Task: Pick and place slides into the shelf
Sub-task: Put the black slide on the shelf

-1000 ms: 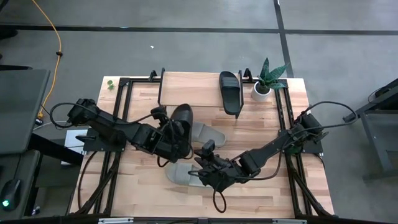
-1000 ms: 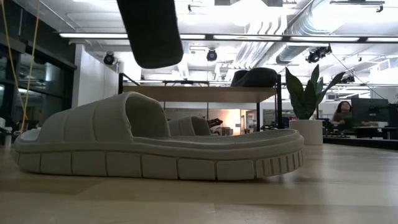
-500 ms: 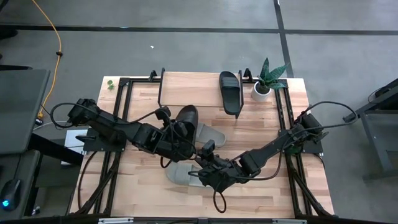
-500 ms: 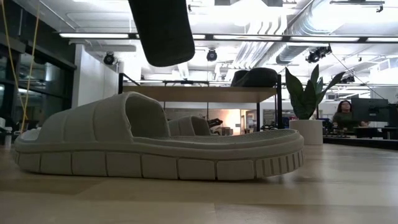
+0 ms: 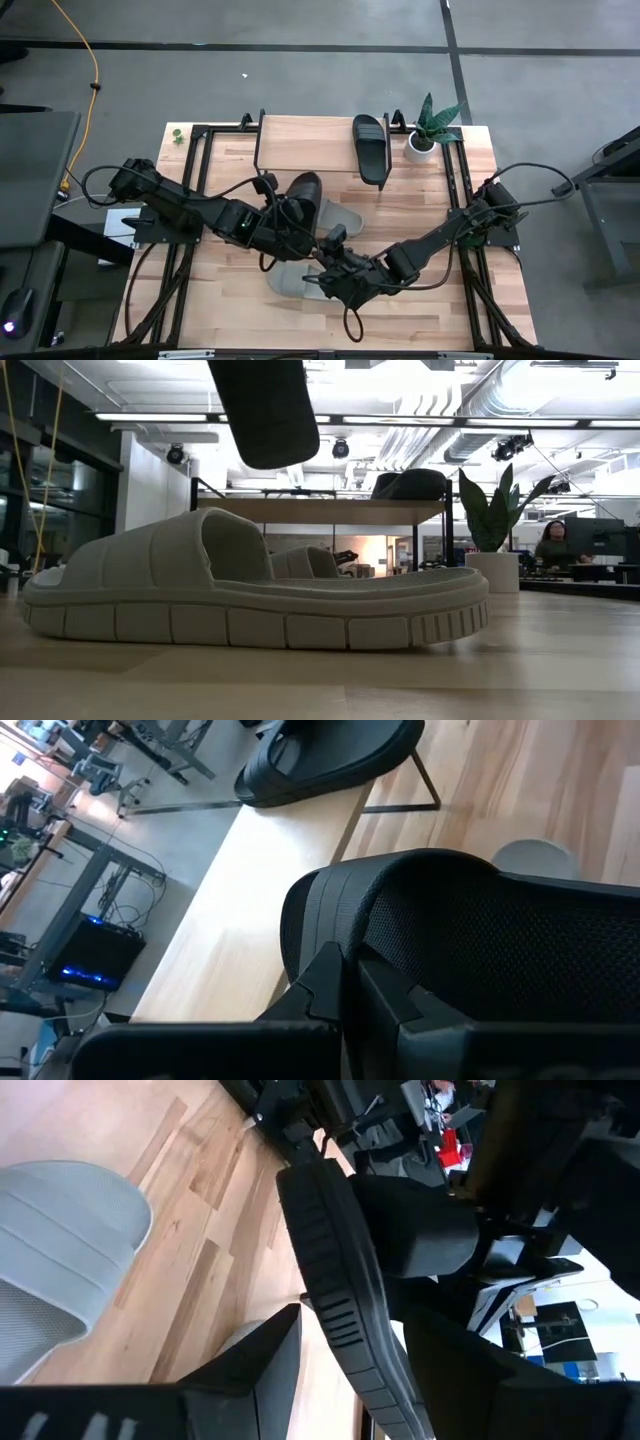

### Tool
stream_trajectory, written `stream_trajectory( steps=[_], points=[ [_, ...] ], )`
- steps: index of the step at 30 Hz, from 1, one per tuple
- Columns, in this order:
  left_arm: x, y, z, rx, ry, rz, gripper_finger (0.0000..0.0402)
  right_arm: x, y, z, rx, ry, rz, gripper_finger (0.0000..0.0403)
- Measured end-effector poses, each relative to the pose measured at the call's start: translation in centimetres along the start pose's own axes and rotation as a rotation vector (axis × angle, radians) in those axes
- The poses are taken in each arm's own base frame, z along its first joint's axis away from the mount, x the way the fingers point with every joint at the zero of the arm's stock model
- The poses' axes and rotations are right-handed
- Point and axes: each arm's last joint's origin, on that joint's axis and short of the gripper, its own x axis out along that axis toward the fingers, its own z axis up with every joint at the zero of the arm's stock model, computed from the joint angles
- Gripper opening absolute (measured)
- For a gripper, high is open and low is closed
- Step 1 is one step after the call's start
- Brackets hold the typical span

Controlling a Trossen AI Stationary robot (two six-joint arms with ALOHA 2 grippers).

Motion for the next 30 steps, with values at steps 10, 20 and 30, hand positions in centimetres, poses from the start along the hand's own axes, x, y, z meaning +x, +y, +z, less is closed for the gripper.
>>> stream_trajectory(
  steps=[10, 20, 30],
  points=[
    [0.0, -0.3, 0.8, 0.000, -0.049, -0.035, 0.0001, 0.2, -0.2, 0.2, 0.024, -0.035, 0.030, 0.0170],
    [0.0, -0.3, 0.9, -0.002, -0.056, -0.039, 0.0001, 0.3, -0.3, 0.1, 0.025, -0.041, 0.045, 0.0170],
    [0.0, -0.4, 1.1, -0.011, -0.073, -0.044, 0.0001, 0.6, -0.5, 0.0, 0.042, -0.035, 0.041, 0.0144]
  ],
)
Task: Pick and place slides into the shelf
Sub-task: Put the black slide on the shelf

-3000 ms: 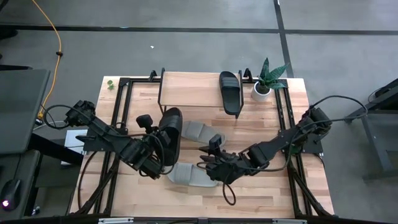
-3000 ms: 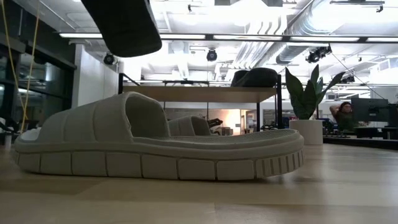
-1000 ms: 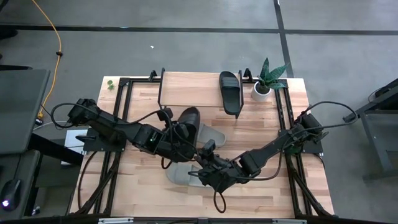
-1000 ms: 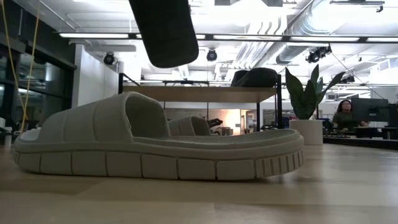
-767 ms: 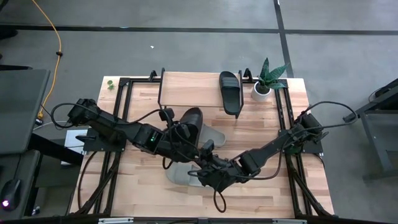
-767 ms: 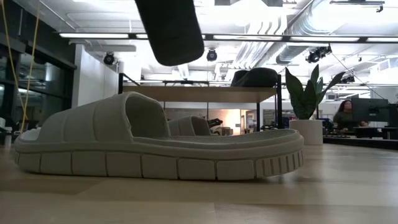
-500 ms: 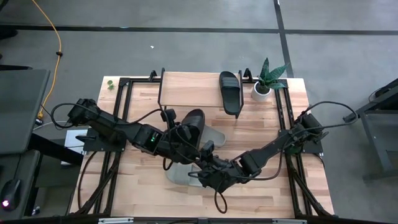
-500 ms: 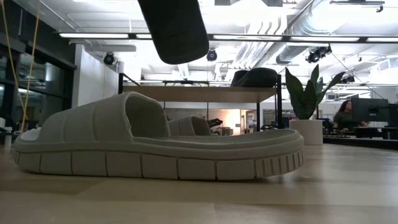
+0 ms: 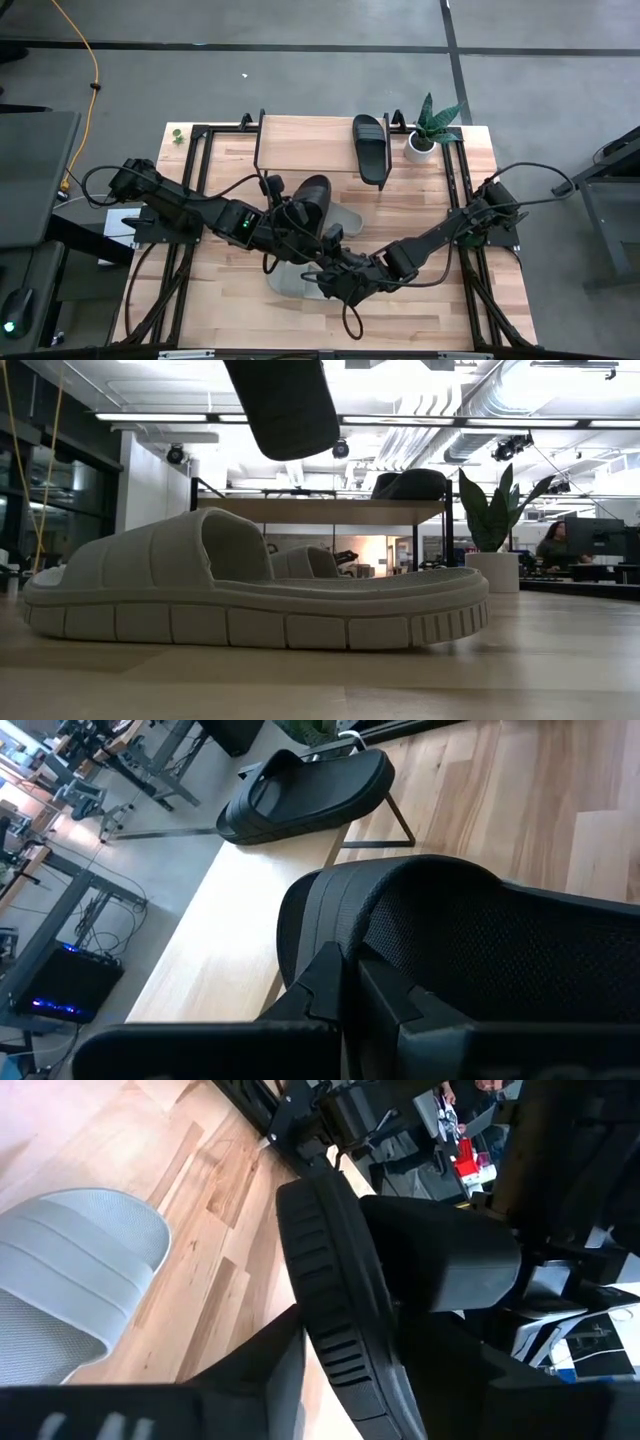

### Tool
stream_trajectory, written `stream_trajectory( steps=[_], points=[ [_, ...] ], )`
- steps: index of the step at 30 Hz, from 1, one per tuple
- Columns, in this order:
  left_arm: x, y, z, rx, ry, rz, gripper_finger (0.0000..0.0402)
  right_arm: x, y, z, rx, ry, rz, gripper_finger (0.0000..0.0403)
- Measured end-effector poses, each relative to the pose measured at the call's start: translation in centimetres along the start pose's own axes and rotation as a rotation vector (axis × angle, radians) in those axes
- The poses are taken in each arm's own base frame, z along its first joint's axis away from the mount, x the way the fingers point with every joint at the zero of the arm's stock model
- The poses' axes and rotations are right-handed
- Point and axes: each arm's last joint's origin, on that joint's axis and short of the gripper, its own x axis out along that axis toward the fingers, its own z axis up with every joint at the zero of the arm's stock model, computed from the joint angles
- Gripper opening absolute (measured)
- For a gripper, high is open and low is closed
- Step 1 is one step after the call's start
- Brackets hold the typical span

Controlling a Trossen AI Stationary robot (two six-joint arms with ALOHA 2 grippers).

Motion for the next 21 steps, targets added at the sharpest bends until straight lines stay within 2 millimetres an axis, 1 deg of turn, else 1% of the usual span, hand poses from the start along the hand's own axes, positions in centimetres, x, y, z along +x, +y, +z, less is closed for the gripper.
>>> stream_trajectory(
  steps=[6, 9, 15, 17, 21],
  points=[
    [0.00, -0.02, -0.01, 0.003, 0.002, -0.007, 0.0001, 0.00, 0.02, -0.02, -0.003, 0.001, 0.002, 0.0063],
    [-0.01, -0.01, -0.02, 0.004, 0.002, -0.007, 0.0001, -0.01, 0.01, 0.01, -0.001, -0.001, 0.001, 0.0037],
    [-0.01, 0.00, -0.06, 0.008, 0.004, -0.002, 0.0006, 0.01, 0.01, 0.03, 0.007, -0.004, 0.002, 0.0035],
    [-0.01, 0.01, -0.08, 0.007, 0.005, 0.001, 0.0018, 0.02, 0.02, 0.03, 0.010, -0.003, 0.002, 0.0035],
    [-0.01, 0.02, -0.09, 0.008, 0.006, 0.002, 0.0055, 0.02, 0.03, 0.01, 0.015, -0.002, 0.002, 0.0032]
  ],
)
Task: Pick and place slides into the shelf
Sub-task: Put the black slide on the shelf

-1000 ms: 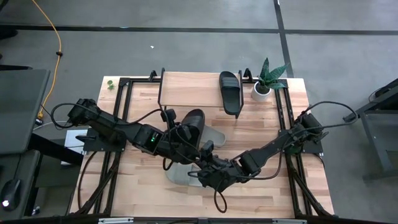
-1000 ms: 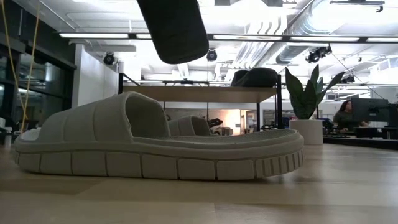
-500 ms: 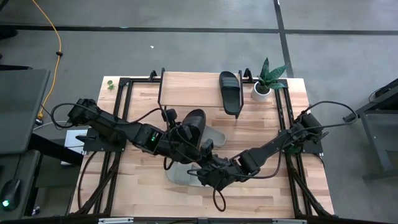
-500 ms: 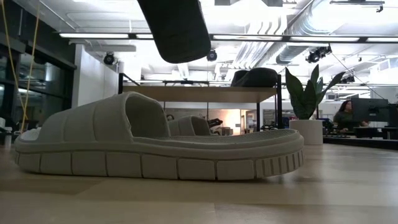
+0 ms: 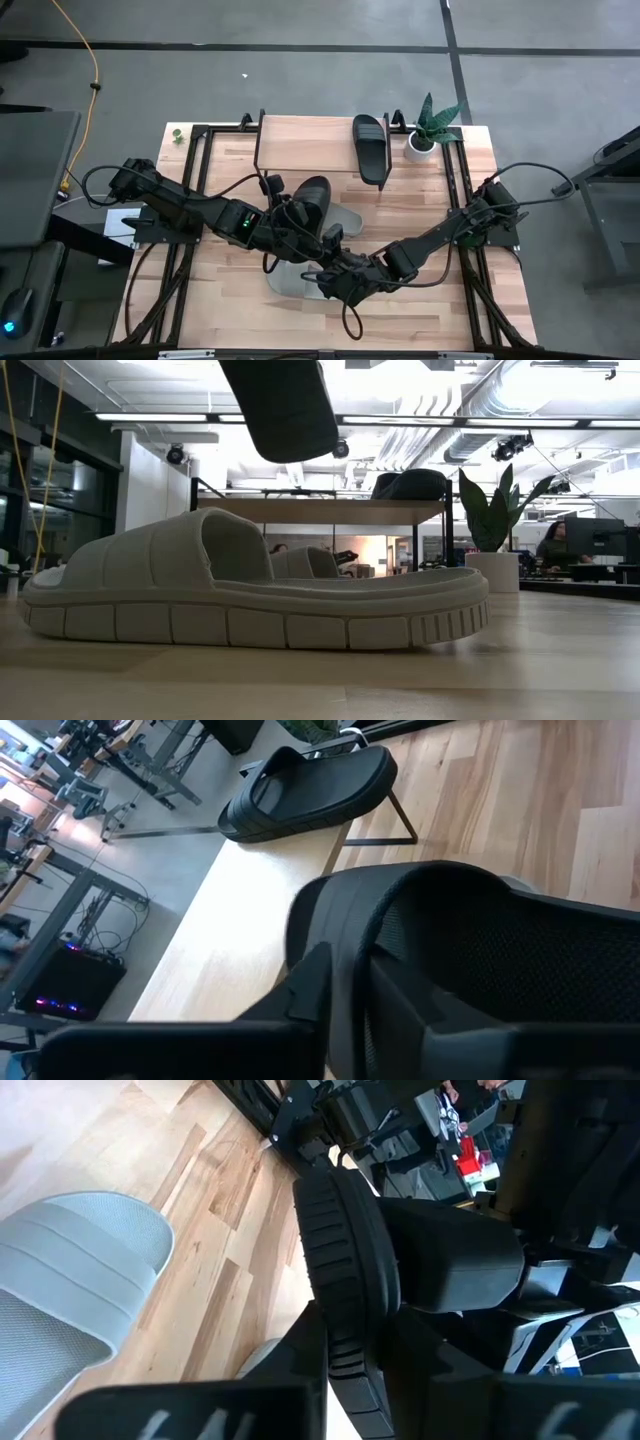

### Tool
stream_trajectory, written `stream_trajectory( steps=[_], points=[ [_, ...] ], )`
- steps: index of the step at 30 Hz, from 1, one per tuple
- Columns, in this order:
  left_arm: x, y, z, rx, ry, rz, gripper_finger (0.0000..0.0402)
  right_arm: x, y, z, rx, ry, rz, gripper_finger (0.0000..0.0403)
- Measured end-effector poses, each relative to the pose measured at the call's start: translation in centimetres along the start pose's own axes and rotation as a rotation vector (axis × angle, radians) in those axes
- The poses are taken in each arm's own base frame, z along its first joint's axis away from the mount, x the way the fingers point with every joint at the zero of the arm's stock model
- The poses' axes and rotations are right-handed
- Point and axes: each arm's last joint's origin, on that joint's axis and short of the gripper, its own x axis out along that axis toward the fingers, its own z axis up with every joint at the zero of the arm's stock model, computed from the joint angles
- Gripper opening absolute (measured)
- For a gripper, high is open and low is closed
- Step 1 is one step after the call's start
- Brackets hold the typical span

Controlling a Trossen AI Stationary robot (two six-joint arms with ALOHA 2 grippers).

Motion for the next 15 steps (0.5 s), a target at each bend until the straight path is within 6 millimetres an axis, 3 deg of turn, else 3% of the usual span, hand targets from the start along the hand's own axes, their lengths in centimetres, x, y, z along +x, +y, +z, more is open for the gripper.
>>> stream_trajectory(
  steps=[7, 15],
  points=[
    [0.00, 0.06, -0.01, 0.007, -0.002, 0.018, 0.0135, 0.00, 0.02, -0.06, -0.001, 0.007, -0.003, 0.0030],
    [-0.16, 0.77, -0.35, 0.046, -0.005, 0.160, 0.0219, 0.14, 0.04, -0.74, -0.016, 0.077, -0.033, 0.0030]
  ],
)
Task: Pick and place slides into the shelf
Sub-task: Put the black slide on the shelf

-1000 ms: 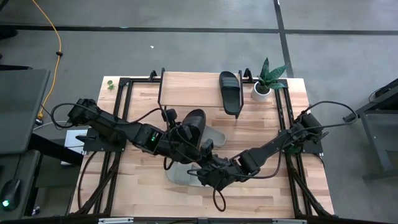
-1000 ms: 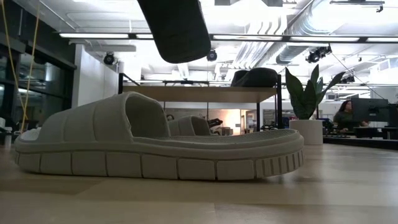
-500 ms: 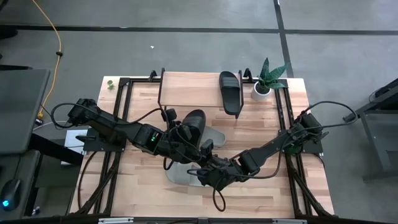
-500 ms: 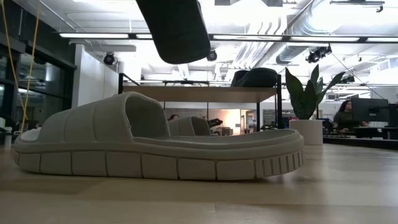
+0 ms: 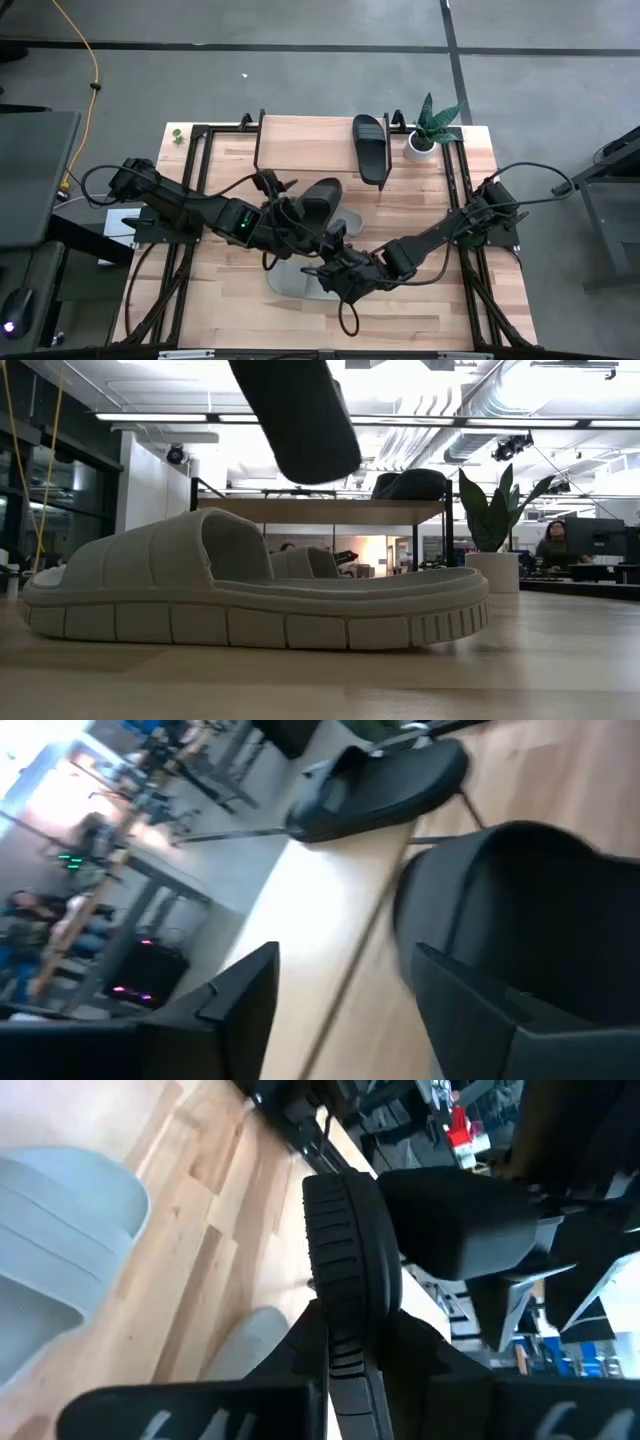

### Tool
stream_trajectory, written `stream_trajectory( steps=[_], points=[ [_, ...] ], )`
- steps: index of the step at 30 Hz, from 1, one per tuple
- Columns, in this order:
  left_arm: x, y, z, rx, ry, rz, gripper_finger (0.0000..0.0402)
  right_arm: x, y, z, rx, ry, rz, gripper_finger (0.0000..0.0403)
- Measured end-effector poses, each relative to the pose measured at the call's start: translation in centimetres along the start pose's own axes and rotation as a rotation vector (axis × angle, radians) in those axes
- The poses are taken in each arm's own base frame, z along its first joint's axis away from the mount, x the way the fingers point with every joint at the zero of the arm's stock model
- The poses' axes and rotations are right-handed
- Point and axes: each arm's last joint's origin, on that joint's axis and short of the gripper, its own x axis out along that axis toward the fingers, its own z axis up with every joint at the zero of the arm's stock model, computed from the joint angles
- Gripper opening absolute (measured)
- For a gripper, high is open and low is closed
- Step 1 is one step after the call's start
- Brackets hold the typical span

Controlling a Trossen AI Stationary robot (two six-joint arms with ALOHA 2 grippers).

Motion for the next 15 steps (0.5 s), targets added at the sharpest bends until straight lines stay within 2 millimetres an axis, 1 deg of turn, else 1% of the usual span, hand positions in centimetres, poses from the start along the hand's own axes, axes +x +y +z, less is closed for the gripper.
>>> stream_trajectory(
  steps=[3, 6, 8, 12, 15],
  points=[
    [-0.3, 0.5, 0.0, -0.010, -0.007, 0.019, 0.0237, 0.2, -0.1, -0.3, -0.011, 0.026, -0.018, 0.0030],
    [-0.6, 1.3, -0.2, -0.016, 0.011, 0.021, 0.0245, 0.3, -0.1, -0.4, -0.016, 0.038, -0.017, 0.0030],
    [-1.0, 2.1, -0.1, -0.049, 0.012, 0.024, 0.0244, 0.4, -0.2, -0.6, -0.028, 0.054, -0.021, 0.0029],
    [-2.1, 3.4, -0.5, -0.077, 0.016, 0.012, 0.0234, 0.8, -0.4, -1.1, -0.049, 0.093, -0.029, 0.0028],
    [-3.3, 3.8, -0.8, -0.086, -0.005, -0.015, 0.0225, 1.2, -0.7, -1.5, -0.057, 0.115, -0.036, 0.0028]
  ],
)
